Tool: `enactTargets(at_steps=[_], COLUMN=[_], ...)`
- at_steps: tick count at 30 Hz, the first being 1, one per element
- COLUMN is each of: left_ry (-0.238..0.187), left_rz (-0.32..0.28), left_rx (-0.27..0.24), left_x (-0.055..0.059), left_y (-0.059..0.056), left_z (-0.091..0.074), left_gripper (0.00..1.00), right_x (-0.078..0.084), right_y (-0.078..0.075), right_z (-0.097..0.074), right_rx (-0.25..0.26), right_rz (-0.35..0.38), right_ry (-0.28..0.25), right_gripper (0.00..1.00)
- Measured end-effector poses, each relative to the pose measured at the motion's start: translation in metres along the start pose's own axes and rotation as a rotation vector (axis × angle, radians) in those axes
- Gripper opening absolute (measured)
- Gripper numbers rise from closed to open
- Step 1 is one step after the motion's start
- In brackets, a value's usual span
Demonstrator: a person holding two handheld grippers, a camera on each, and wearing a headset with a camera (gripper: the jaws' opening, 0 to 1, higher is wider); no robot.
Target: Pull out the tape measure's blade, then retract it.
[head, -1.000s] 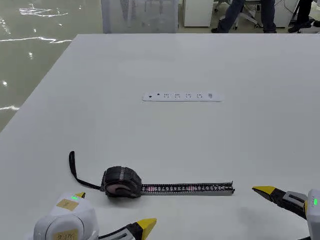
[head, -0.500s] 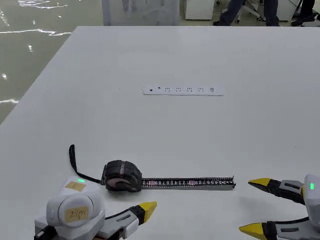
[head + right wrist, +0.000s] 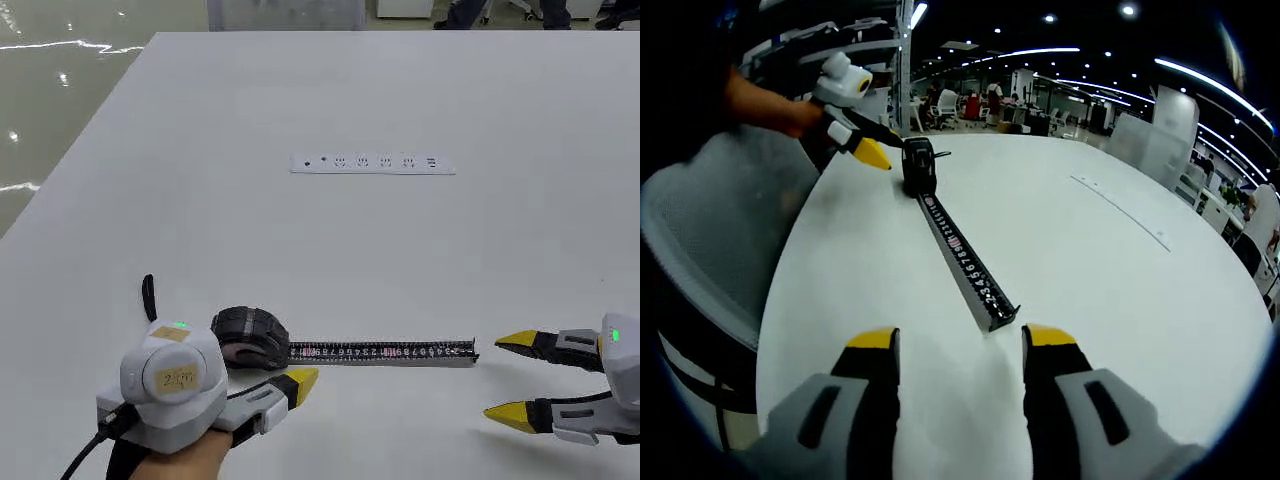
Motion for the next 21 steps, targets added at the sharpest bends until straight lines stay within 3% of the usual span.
enactTargets(at_steps=[7, 21], left_ry=[0.007, 0.028], left_rz=[-0.033, -0.087], left_rx=[-0.029, -0.065], left_x=[-0.006, -0.005], left_y=[0.003, 0.003], left_z=[0.012, 0.026], left_gripper=[0.87, 0.77], right_x=[-0.005, -0.009], right_y=[-0.014, -0.031], right_z=[0.008, 0.024], right_rx=[-0.007, -0.052], right_rz=[-0.027, -0.056], right_ry=[0.022, 0.049], right_gripper=[0.40, 0.30])
Point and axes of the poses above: the centre of the closed fingertips' face, and the gripper's own axes: z roughly forward along the fingers, y roughly to its left, x roughly out of its underside, the point moved 9 cm from there along -z, roughly backward along the fingers, and after that the axes turned 5 degrees about -x, right-handed, at the moved point
